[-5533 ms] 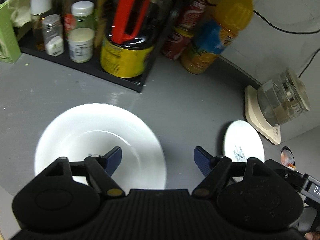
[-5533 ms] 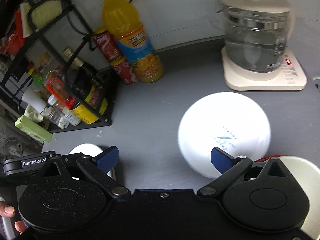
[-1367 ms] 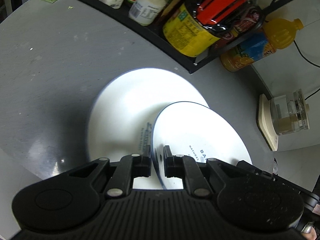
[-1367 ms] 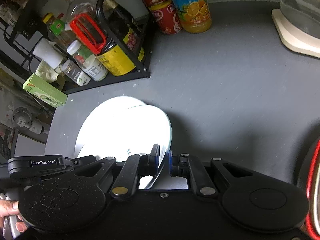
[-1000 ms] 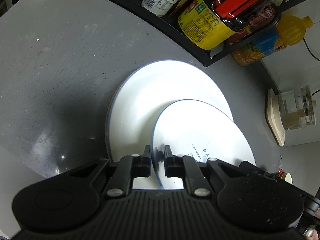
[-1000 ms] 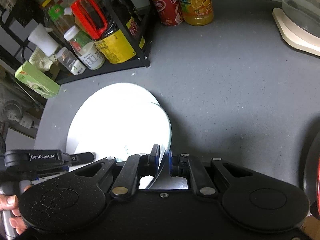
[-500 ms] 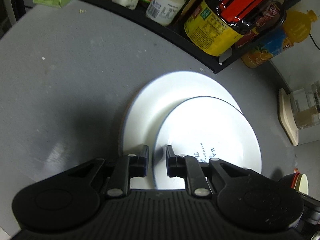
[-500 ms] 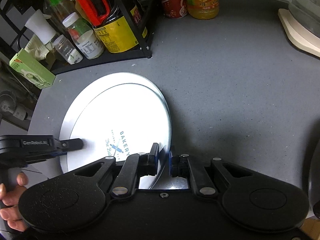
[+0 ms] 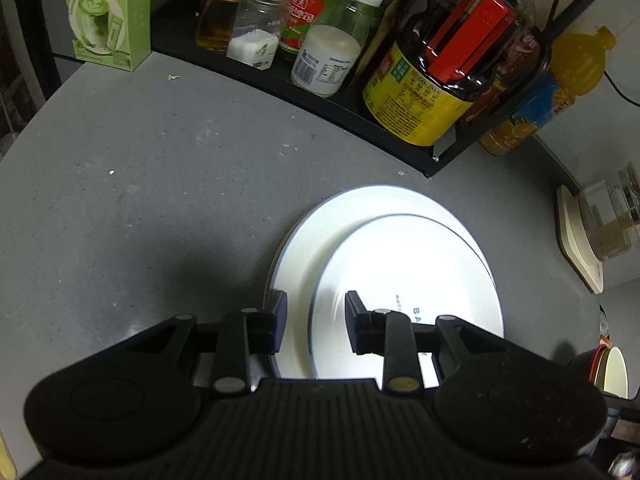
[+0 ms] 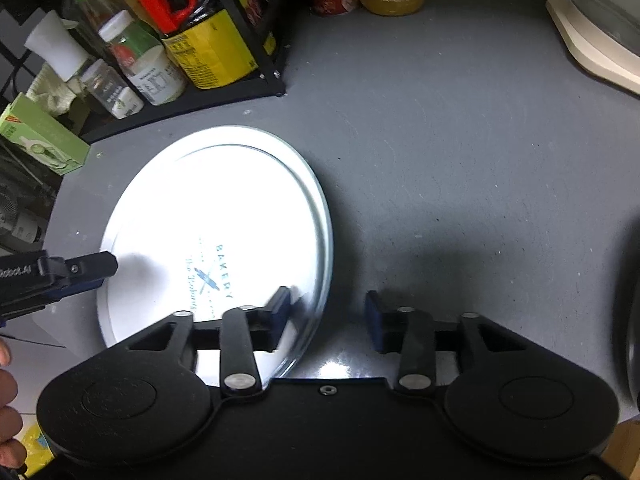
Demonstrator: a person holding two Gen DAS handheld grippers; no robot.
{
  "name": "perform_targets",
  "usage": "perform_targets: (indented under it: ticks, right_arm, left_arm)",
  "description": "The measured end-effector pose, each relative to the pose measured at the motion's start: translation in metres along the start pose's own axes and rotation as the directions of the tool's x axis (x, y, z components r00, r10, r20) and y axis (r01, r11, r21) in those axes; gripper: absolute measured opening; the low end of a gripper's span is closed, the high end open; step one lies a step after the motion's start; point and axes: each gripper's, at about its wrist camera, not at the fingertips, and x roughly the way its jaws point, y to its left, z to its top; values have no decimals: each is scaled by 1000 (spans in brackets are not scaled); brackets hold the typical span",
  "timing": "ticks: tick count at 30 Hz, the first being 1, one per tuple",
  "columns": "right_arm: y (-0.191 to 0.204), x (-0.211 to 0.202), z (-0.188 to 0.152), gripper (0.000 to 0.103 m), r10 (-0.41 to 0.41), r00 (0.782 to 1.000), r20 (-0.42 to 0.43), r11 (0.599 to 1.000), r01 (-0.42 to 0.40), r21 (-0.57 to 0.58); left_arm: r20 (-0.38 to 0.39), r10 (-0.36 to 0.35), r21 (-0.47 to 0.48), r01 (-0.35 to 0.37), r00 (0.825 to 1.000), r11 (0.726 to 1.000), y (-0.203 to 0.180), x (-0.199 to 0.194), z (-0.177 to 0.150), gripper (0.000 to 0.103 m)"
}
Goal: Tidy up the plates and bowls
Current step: 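Lower the 'Bakery' plate onto the stack and open both grippers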
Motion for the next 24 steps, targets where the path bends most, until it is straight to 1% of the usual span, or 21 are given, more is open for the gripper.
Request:
perform_targets:
  ticks: [2,6,9,11,12,13,16,20,22,24]
  right_arm:
    - [-1,0,1,49,0,1000,-3,1000,0,8]
    - [-2,-1,0,49,2,1000,0,1000,-2,21]
    - [-3,-1,-1,51,4,1000,5,1000,-4,29]
    - [-4,0,-2,52,13,1000,6,999,-13,35]
    - [-5,0,-2,52,16,1000,7,999,-16,37]
    - [-6,-1,-2,52,18,1000,9,999,-18,37]
    - [-7,-2,-3,52,20,1000,10,999,-21,35]
    - [-7,-3,-4,52,26,1000,8,999,-26,32]
    - [-7,-3,-4,52,32,999,11,999,-32,29]
    - [-7,-2,-5,51,42,999,11,999,-42,33]
  left_arm:
    - [-3,-4,15,4,1000,1000,-1,1,-3,29]
    - [0,18,25,-18,1000,1000,-5,0,-3,29]
    - [41,59,44,-60,997,997,-8,-8,-3,29]
    - [60,77,58,-81,995,995,-8,-12,-2,33]
    - [60,83,58,-87,995,995,-7,-12,-1,39]
    - [57,89,56,-92,994,994,-6,-11,-1,42]
    - [37,95,52,-97,995,994,-2,-5,-1,42]
    - [-14,98,47,-97,995,994,4,7,-5,42]
    - [-19,83,26,-83,996,996,8,11,-6,42]
    - [-16,77,28,-77,997,997,9,12,-6,42]
